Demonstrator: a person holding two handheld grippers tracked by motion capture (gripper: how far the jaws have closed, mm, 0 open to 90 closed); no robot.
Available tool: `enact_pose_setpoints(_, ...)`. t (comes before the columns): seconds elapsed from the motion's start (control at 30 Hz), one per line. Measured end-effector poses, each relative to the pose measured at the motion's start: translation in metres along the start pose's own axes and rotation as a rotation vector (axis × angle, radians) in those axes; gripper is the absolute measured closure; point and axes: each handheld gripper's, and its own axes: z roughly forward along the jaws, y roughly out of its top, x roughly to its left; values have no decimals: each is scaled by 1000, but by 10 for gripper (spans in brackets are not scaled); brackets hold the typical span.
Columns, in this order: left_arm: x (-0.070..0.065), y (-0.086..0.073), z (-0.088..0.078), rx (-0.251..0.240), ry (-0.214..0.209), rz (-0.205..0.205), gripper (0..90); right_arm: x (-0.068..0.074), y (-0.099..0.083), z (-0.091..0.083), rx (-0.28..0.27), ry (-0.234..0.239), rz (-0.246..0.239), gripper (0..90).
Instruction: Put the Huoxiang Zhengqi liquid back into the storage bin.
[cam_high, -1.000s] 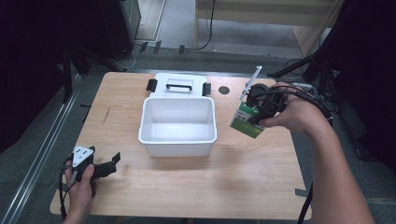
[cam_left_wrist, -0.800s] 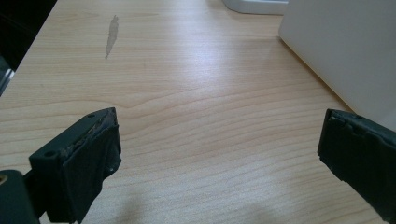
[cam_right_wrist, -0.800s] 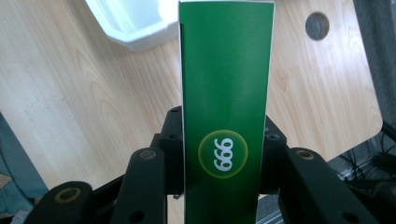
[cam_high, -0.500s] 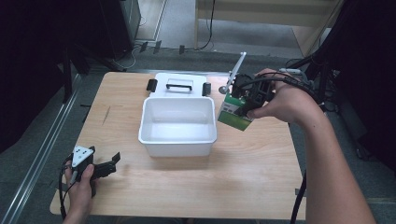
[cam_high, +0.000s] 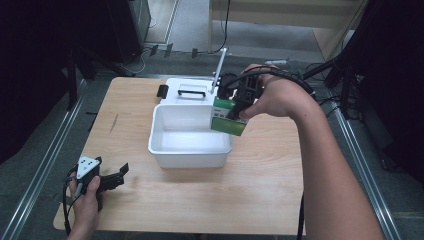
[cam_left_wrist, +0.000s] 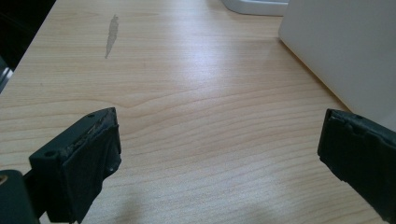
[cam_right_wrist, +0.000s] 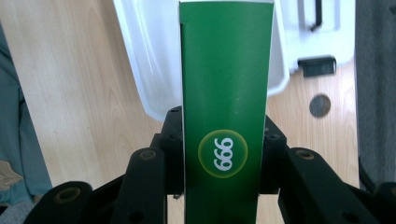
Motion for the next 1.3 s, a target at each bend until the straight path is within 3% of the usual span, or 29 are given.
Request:
enact_pose_setpoints(0.23,0,0,0,-1,-1,-1,3,3,20,9,-13,29,-75,644)
enact_pose_setpoints(0.57,0,0,0,-3,-2,-5,3,3,28,29,5,62,-193,644)
enact_pose_setpoints(1.3,0,0,0,-1,-2,-1,3,-2,22,76,8,96,-174,643)
